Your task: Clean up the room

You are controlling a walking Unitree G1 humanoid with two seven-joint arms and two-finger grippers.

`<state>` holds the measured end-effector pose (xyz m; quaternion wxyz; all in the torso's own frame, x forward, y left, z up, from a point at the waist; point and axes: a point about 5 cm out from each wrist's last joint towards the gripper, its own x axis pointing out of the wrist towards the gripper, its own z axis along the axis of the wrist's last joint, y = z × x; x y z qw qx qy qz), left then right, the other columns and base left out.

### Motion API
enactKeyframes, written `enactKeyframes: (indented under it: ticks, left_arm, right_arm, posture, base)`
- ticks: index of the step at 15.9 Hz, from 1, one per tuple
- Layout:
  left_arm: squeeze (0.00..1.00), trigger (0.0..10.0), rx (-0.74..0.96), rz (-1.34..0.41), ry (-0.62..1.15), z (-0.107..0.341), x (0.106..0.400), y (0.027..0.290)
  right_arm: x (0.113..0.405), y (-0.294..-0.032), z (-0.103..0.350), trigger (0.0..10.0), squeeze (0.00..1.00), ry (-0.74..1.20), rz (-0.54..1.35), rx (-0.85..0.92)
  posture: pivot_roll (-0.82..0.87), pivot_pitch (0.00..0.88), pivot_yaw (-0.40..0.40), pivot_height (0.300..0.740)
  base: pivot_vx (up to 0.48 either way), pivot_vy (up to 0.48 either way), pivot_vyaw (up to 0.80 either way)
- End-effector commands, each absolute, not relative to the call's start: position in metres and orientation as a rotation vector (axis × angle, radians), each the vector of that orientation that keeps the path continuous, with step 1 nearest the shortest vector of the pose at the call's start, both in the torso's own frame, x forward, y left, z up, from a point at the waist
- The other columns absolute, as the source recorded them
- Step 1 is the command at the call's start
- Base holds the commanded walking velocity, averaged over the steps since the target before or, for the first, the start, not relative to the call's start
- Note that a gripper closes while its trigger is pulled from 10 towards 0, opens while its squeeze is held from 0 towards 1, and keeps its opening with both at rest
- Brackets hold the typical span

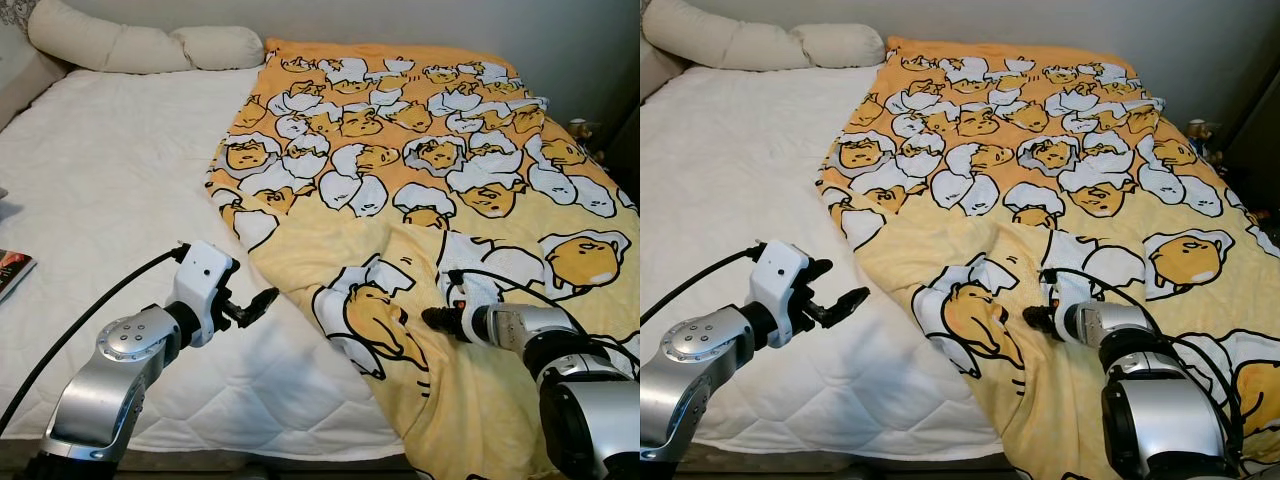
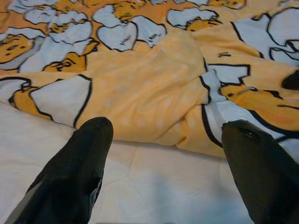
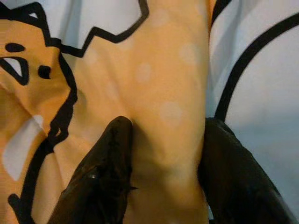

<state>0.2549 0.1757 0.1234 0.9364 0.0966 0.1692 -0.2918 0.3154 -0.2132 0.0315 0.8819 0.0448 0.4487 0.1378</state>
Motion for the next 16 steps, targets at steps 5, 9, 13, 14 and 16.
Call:
enactKeyframes:
  ticks: [5,9,13,14,16]
  left_arm:
    - [0.00,10.0,0.197,-0.688,0.367,0.125,0.247,0.170]
    - [0.00,10.0,0.197,-0.692,0.372,0.124,0.247,0.170]
    - [0.00,10.0,0.196,-0.697,0.372,0.124,0.246,0.171]
    - [0.00,10.0,0.196,-0.698,0.371,0.125,0.246,0.171]
    - [0.00,10.0,0.197,-0.700,0.367,0.125,0.245,0.172]
  right_arm:
    - [0.319,-0.210,0.036,0.0,0.00,0.899,0.317,0.125]
    - [0.318,-0.208,0.034,0.0,0.00,0.889,0.334,0.131]
    - [0.320,-0.201,0.037,0.0,0.00,0.843,0.422,0.165]
    - [0.320,-0.197,0.039,0.0,0.00,0.827,0.461,0.164]
    - [0.321,-0.178,0.045,0.0,0.00,0.757,0.654,0.174]
  posture:
    - [0.08,0.000,-0.002,0.740]
    - [0.08,0.000,-0.002,0.740]
    - [0.08,0.000,-0.001,0.740]
    - [0.08,0.000,-0.001,0.740]
    - [0.08,0.000,-0.003,0.740]
  base:
    - [0.000,0.000,0.00]
    - [0.000,0.000,0.00]
    - [0.000,0.000,0.00]
    - [0.000,0.000,0.00]
    - [0.000,0.000,0.00]
